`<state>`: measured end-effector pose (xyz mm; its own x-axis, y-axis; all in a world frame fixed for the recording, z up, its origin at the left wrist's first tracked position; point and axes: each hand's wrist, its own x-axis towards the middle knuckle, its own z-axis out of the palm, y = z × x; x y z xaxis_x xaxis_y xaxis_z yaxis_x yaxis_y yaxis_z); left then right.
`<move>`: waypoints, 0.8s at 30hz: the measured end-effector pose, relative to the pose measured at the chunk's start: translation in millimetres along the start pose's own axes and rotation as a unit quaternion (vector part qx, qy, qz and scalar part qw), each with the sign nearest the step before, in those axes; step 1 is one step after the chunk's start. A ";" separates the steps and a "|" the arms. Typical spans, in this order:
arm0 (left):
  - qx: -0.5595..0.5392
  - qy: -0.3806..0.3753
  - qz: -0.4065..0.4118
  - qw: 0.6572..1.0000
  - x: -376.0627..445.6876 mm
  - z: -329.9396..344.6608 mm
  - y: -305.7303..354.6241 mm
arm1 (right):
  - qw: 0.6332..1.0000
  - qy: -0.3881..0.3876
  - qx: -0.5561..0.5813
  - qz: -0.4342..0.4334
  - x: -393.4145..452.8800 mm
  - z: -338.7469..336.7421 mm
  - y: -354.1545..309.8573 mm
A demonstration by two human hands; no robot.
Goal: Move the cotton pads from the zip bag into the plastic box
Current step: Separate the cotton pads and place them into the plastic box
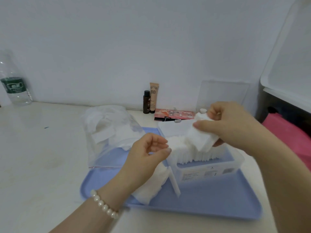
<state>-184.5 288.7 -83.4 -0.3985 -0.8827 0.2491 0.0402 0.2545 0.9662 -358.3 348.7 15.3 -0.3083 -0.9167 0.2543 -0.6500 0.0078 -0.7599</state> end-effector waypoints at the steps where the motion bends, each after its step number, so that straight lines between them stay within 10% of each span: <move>1: 0.035 0.004 0.009 0.999 0.1 0.8 -2.5 | 0.999 -0.007 -0.026 0.019 1.1 -3.2 3.6; 12: 0.237 -0.060 0.134 0.960 -7.0 8.7 -21.0 | 0.945 -0.085 -0.314 0.027 7.5 31.6 22.7; 24: 0.209 -0.058 0.126 0.968 -5.7 9.8 -20.5 | 0.932 -0.140 -0.320 0.098 3.9 46.1 21.4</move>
<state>-192.0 292.4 -105.2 -0.5247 -0.7281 0.4410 -0.2162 0.6151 0.7582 -341.5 326.9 -27.5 -0.3297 -0.9402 -0.0860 -0.9090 0.3407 -0.2402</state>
